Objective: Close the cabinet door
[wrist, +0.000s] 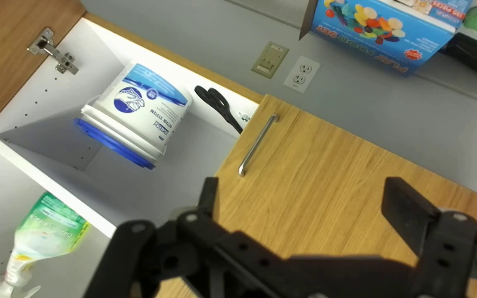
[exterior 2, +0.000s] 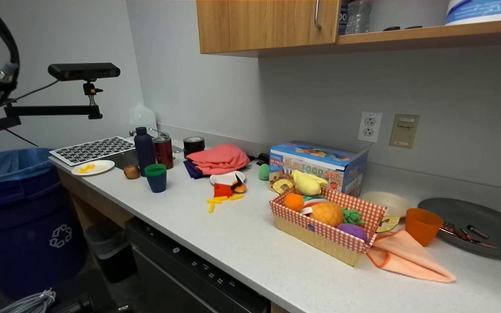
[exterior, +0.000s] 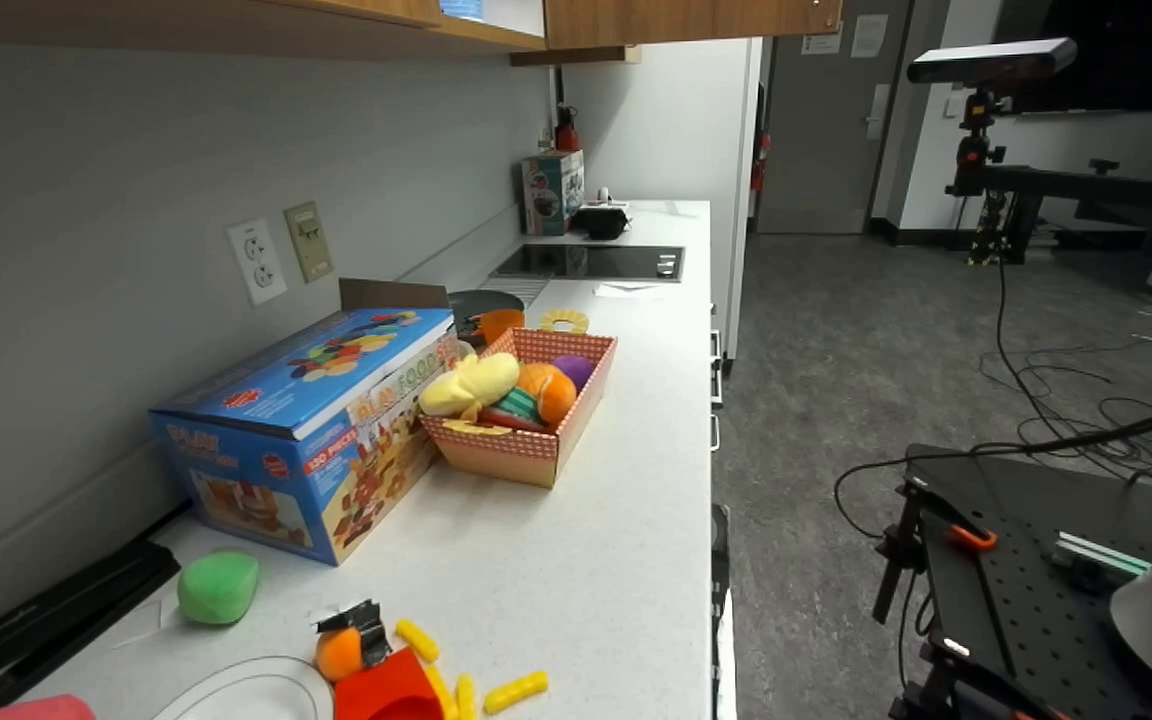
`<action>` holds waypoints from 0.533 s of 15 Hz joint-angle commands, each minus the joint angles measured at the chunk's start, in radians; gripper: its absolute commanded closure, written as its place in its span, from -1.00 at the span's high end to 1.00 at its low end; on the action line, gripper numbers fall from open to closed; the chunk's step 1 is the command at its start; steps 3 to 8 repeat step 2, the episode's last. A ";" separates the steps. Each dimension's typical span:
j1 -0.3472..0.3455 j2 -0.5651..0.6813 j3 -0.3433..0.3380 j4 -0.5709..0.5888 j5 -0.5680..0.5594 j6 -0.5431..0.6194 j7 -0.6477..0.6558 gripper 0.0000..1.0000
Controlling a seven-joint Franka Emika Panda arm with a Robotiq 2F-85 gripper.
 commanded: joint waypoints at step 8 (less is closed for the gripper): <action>0.002 0.002 0.000 0.004 -0.002 -0.004 0.002 1.00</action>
